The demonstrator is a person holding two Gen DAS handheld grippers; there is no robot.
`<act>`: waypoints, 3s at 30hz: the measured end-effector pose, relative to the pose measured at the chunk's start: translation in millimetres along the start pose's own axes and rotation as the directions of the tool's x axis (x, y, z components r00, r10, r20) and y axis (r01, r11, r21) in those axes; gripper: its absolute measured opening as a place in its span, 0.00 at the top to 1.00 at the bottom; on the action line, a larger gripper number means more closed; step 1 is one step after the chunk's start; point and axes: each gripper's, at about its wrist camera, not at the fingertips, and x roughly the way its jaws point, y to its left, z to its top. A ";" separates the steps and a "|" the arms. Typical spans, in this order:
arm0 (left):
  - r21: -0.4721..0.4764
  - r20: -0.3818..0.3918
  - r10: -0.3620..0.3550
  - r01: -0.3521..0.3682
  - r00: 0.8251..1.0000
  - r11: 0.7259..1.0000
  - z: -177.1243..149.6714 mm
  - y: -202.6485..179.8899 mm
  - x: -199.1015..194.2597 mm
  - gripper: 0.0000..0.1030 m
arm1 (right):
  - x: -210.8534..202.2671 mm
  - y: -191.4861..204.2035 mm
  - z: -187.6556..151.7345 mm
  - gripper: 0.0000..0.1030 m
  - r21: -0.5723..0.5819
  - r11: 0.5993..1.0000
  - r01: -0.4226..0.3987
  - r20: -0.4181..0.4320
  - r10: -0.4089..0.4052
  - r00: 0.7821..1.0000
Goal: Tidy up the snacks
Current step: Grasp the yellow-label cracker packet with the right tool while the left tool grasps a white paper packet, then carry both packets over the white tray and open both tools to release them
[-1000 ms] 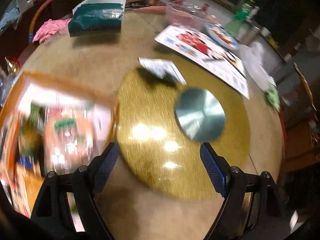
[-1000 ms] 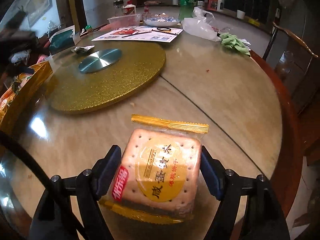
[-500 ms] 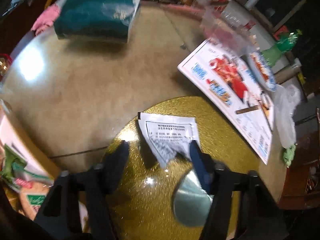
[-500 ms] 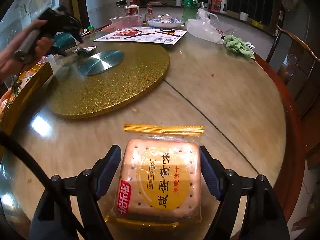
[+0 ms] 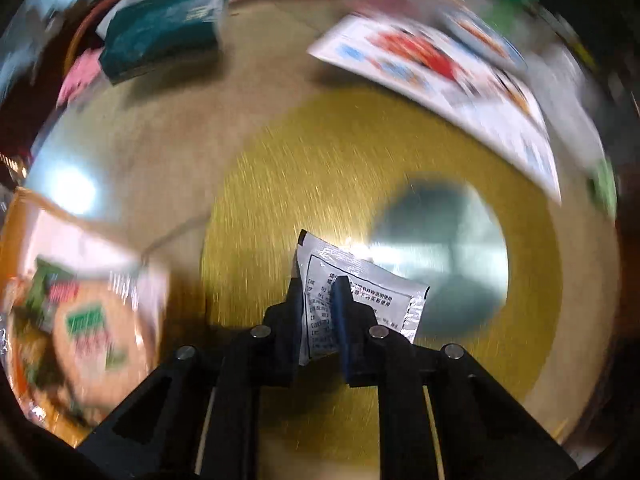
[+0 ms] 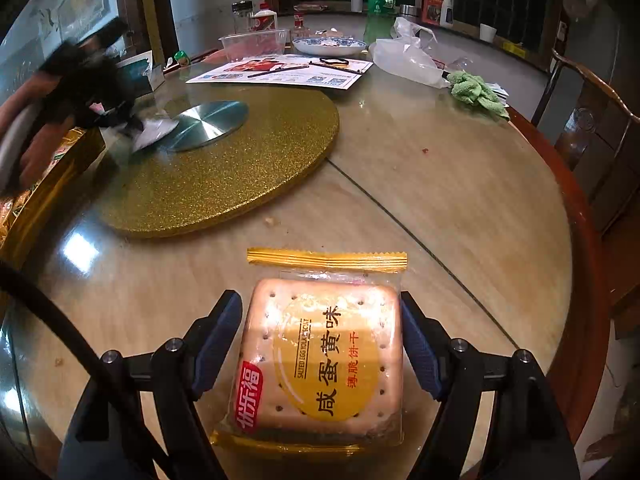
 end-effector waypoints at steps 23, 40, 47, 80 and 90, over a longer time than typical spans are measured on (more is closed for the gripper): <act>0.009 0.106 -0.121 0.120 0.987 0.993 -258.8 88.0 -122.7 0.89 | -1.3 23.1 3.4 0.26 -0.043 0.999 -0.026 -0.049 0.023 0.999; -0.131 0.275 -0.150 0.192 0.950 0.973 -256.2 175.3 -171.0 0.92 | -21.2 131.1 16.8 0.34 -0.183 0.952 -0.246 -0.050 0.241 0.969; -0.184 0.305 -0.135 0.197 0.943 0.963 -248.8 213.2 -175.4 0.93 | -34.6 186.0 47.4 0.34 -0.252 0.892 -0.375 -0.037 0.378 0.925; -0.155 0.361 0.055 0.002 0.931 0.988 -221.3 231.1 -148.2 0.28 | 29.2 291.3 148.8 0.22 -0.123 0.902 -0.414 0.046 0.421 0.906; -0.167 0.447 0.276 -0.224 0.851 0.960 -267.4 180.8 -171.3 0.15 | -66.7 246.8 49.2 0.22 -0.189 0.817 -0.545 0.023 0.559 0.829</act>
